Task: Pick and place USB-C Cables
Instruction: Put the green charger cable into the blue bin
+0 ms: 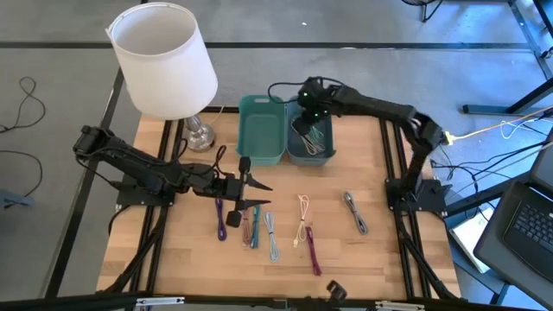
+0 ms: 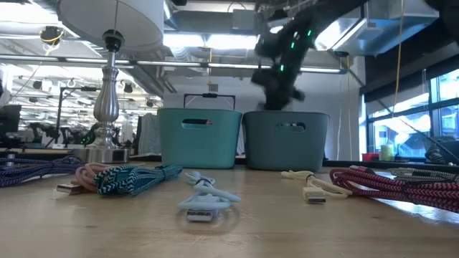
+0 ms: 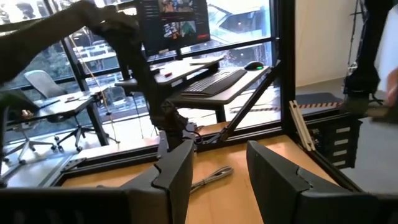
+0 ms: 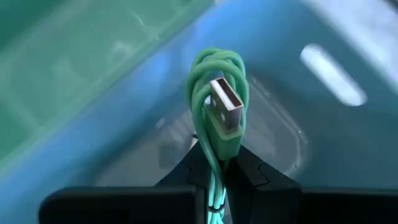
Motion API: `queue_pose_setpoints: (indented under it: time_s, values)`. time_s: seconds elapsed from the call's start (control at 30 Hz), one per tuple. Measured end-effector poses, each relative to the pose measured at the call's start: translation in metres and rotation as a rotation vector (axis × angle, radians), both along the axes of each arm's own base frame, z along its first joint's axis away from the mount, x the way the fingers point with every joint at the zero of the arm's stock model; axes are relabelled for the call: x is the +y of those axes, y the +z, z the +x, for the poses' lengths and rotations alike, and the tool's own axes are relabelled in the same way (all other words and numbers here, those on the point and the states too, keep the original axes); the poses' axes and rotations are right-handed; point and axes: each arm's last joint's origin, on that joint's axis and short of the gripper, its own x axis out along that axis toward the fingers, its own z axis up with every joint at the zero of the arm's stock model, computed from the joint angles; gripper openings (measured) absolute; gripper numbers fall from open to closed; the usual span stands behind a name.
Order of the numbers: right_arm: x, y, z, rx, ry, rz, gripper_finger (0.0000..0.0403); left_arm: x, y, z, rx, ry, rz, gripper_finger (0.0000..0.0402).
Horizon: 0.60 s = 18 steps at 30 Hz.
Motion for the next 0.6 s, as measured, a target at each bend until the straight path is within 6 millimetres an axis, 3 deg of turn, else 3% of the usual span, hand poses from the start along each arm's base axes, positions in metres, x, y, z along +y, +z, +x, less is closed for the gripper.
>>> queue_pose_setpoints:
  time_s: [0.23, 0.6]
  values:
    - [-0.031, -0.057, 0.001, 0.077, -0.032, 0.153, 0.0026, -0.003, 0.0, -0.001, 0.001, -0.01, 0.0, 0.0143]
    - [-0.041, -0.089, 0.002, 0.108, -0.036, 0.243, 0.0028, -0.003, 0.0, -0.001, 0.0, -0.007, 0.018, 0.0143]
